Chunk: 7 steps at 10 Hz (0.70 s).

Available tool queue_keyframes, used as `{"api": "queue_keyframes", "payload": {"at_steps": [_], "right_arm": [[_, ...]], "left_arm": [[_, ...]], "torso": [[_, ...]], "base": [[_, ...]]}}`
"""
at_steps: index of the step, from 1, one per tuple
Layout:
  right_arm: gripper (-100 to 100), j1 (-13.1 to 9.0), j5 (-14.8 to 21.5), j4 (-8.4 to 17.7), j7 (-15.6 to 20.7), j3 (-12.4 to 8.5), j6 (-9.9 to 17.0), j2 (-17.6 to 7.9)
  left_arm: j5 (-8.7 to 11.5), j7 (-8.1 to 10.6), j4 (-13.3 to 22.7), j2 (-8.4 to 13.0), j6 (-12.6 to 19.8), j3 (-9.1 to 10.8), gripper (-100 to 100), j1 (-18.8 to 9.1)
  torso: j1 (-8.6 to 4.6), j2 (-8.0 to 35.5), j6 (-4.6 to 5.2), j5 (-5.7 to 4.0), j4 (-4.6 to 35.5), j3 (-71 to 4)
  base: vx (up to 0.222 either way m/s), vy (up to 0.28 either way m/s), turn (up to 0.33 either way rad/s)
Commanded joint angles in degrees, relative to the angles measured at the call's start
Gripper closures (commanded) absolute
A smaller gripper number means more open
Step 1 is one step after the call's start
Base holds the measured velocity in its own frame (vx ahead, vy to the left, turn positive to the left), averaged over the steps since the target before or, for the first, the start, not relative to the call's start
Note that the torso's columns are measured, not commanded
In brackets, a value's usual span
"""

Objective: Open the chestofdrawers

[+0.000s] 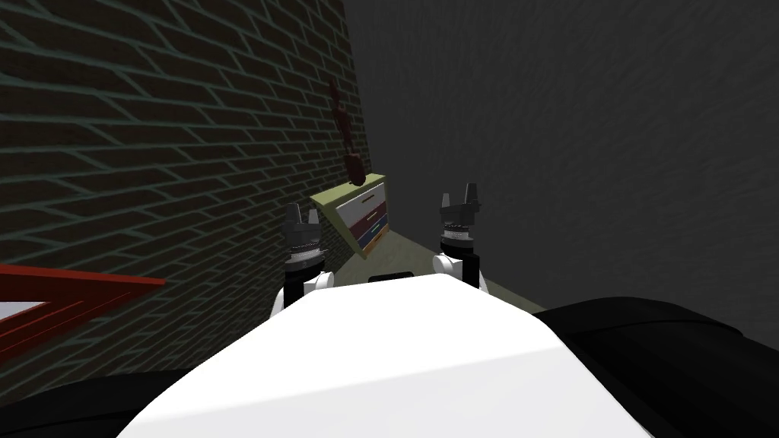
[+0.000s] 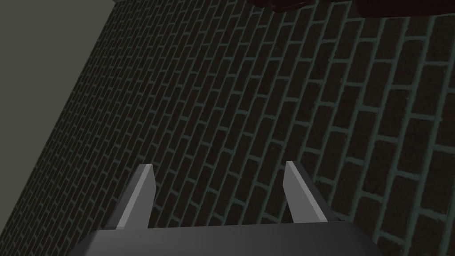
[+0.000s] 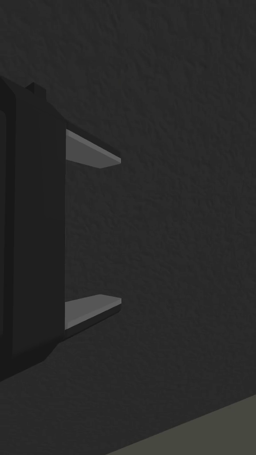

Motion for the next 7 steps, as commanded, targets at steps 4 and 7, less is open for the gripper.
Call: {"api": "queue_keyframes", "payload": {"at_steps": [4, 7], "right_arm": [[0, 0.00, 0.00, 0.00, 0.00, 0.00, 0.00, 0.00], [0, 0.02, 0.00, 0.02, 0.00, 0.00, 0.00, -0.01]], "left_arm": [[0.11, 0.15, 0.65, 1.66, 0.52, -0.20, -100, -0.38], [0.66, 0.86, 3.72, 4.31, 3.02, -1.18, -100, -2.20]], "torso": [[0.00, 16.93, 0.00, 0.00, 16.92, -33.83], [0.12, 19.24, 0.00, 0.03, 19.45, -39.33]], "base": [[0.010, 0.002, -0.010], [0.127, 0.041, -0.092]]}}
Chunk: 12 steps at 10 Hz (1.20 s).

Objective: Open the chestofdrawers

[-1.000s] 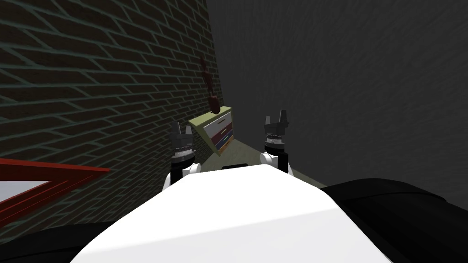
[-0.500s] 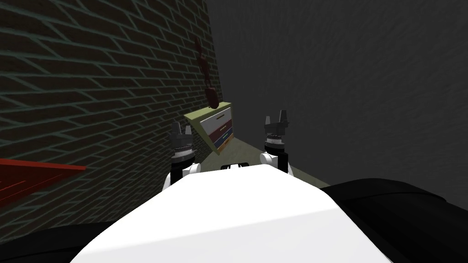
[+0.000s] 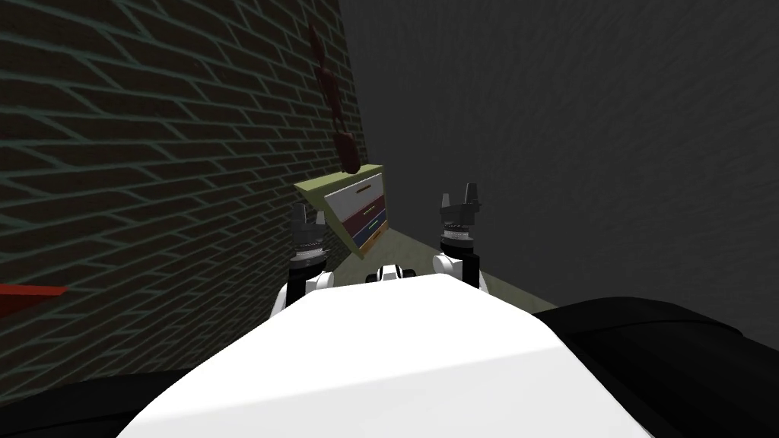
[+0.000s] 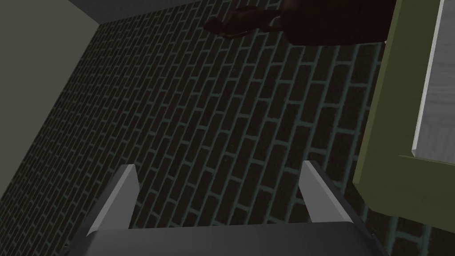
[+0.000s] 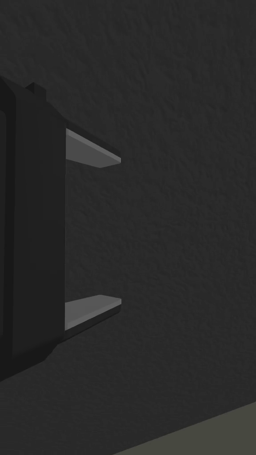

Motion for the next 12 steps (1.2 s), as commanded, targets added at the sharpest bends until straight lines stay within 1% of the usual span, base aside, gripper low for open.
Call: {"api": "queue_keyframes", "payload": {"at_steps": [1, 4, 7, 12], "right_arm": [[0, 0.00, 0.00, 0.00, 0.00, 0.00, 0.00, 0.00], [0, 0.00, 0.00, 0.00, 0.00, 0.00, 0.00, 0.00], [0, 0.00, 0.00, 0.00, 0.00, 0.00, 0.00, 0.00], [0, 0.00, 0.00, 0.00, 0.00, 0.00, 0.00, 0.00]], "left_arm": [[0.37, 0.58, 2.90, 1.25, 2.78, -1.17, -100, -1.89], [0.96, 1.34, 6.35, 0.92, 5.49, -2.22, -100, -3.87], [1.41, 1.90, 8.99, 0.50, 7.53, -3.00, -100, -5.37], [2.23, 2.94, 13.75, 0.90, 11.27, -4.45, -100, -8.11]], "torso": [[-0.03, 0.07, 0.00, 0.00, 0.05, -0.04], [-0.17, 0.42, 0.00, -0.05, 0.18, 0.17], [-0.15, 0.47, 0.00, -0.05, 0.19, 0.20], [-0.16, 0.40, 0.00, -0.05, 0.17, 0.16]], "base": [[0.162, 0.068, -0.099], [0.161, 0.056, -0.095], [0.119, 0.042, -0.072], [0.123, 0.051, -0.075]]}}
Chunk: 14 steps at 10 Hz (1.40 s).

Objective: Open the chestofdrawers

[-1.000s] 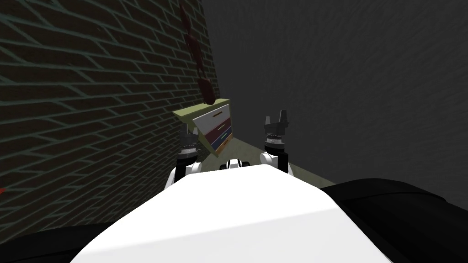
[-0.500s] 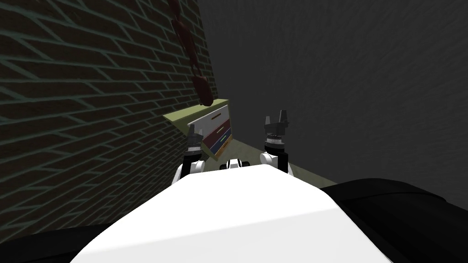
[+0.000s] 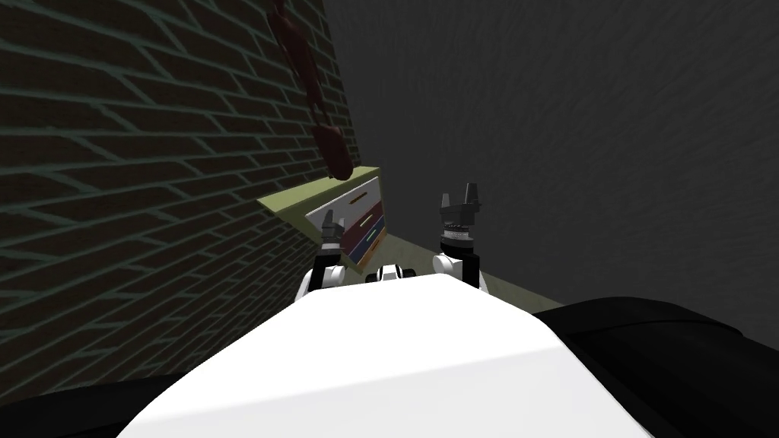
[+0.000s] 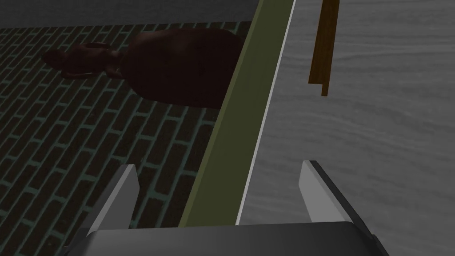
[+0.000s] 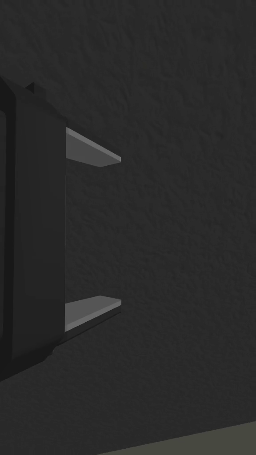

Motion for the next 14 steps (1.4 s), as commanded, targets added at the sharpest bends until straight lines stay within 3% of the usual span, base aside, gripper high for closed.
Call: {"api": "queue_keyframes", "payload": {"at_steps": [1, 7, 8, 10, 11, 12, 14], "right_arm": [[0, 0.00, 0.00, 0.00, 0.00, 0.00, 0.00, 0.00], [0, 0.00, 0.00, 0.00, 0.00, 0.00, 0.00, 0.00], [0, 0.00, 0.00, 0.00, 0.00, 0.00, 0.00, 0.00], [0, 0.00, 0.00, 0.00, 0.00, 0.00, 0.00, 0.01], [0, 0.00, 0.00, 0.00, 0.00, 0.01, 0.00, 0.01], [0, -0.01, 0.00, 0.00, 0.00, 0.01, 0.00, 0.01], [0, -0.02, 0.00, 0.01, 0.00, 0.01, 0.01, 0.01]], "left_arm": [[0.62, 0.79, 3.38, 0.15, 2.56, -0.67, -100, -2.24], [1.57, 1.98, 9.17, -1.69, 6.93, -2.33, -100, -5.46], [1.36, 1.71, 8.62, -1.58, 6.35, -2.38, -100, -4.97], [1.38, 1.97, 6.26, -1.53, 8.81, -2.33, -100, -4.90], [1.41, 1.94, 6.78, -1.48, 8.11, -2.33, -100, -4.85], [1.39, 1.78, 8.49, -1.61, 6.74, -2.38, 100, -5.06], [1.26, 1.82, 6.49, -1.63, 8.06, -2.65, 100, -4.53]], "torso": [[0.00, -0.05, 0.01, 0.00, -0.01, -0.03], [0.03, 0.01, 0.00, 0.01, 0.00, 0.00], [0.02, -0.02, 0.00, 0.01, -0.01, -0.01], [-0.10, 0.02, 0.00, -0.03, 0.02, 0.02], [-0.06, -0.14, 0.00, -0.02, -0.04, -0.08], [0.02, 0.02, 0.00, 0.01, -0.01, -0.01], [0.07, 0.07, 0.04, 0.04, -0.01, 0.07]], "base": [[0.141, 0.073, -0.113], [0.124, 0.065, -0.077], [0.049, 0.025, -0.012], [0.094, -0.003, -0.015], [0.050, -0.004, -0.002], [-0.055, -0.011, 0.019], [-0.057, -0.065, 0.003]]}}
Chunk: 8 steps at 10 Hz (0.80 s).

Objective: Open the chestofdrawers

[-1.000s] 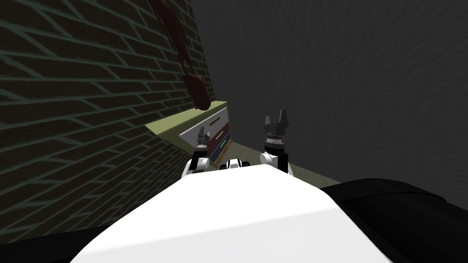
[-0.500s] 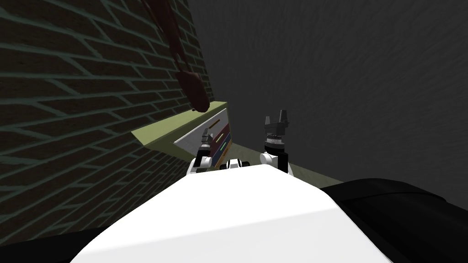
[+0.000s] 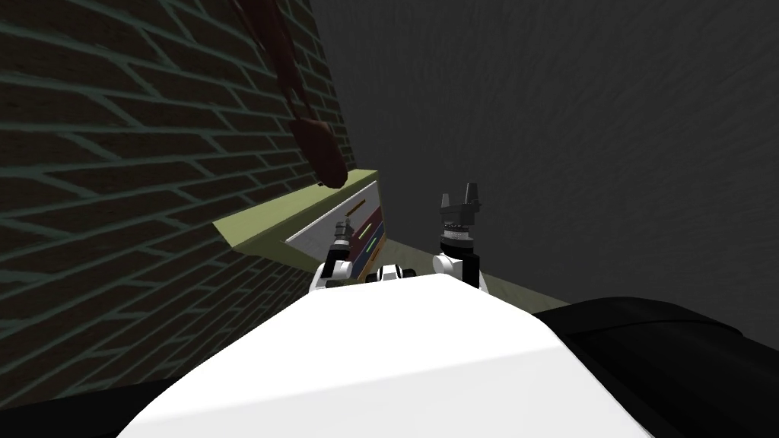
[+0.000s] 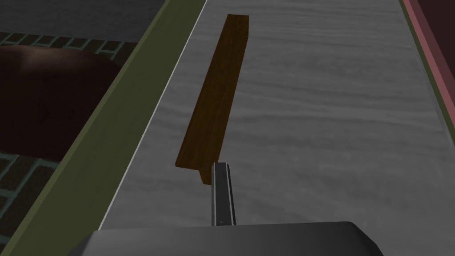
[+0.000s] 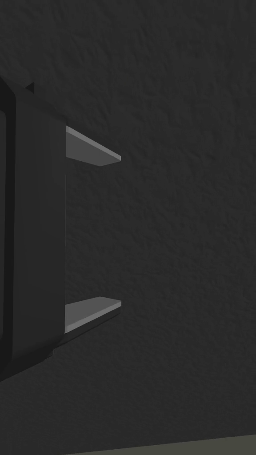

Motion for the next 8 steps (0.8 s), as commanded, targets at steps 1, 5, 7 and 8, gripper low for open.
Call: {"api": "queue_keyframes", "payload": {"at_steps": [1, 5, 7, 8], "right_arm": [[0, 0.00, 0.00, 0.00, 0.00, 0.01, 0.00, 0.01], [0, 0.00, 0.00, -0.01, 0.00, 0.01, 0.00, 0.01], [0, 0.02, 0.00, -0.01, 0.00, -0.02, 0.00, -0.02], [0, 0.02, 0.00, -0.01, 0.00, -0.02, -0.01, -0.02]], "left_arm": [[-0.23, -0.11, -1.45, -0.21, 0.92, -0.43, 100, 0.57], [-0.34, -0.07, -2.96, 1.22, 2.02, -0.72, -100, 0.94], [-0.07, 0.29, -3.67, 1.16, 3.02, -0.54, -100, 1.02], [0.07, 0.48, -4.07, 1.19, 3.56, -0.45, -100, 1.06]], "torso": [[-0.38, -0.03, -0.02, -0.10, -0.01, -0.06], [0.32, -0.29, -0.05, 0.06, -0.06, -0.20], [0.55, -0.34, -0.06, 0.14, -0.07, -0.23], [0.37, -0.26, -0.05, 0.10, -0.05, -0.19]], "base": [[-0.073, -0.193, 0.007], [-0.040, -0.108, 0.001], [0.055, 0.131, -0.004], [0.070, 0.182, -0.003]]}}
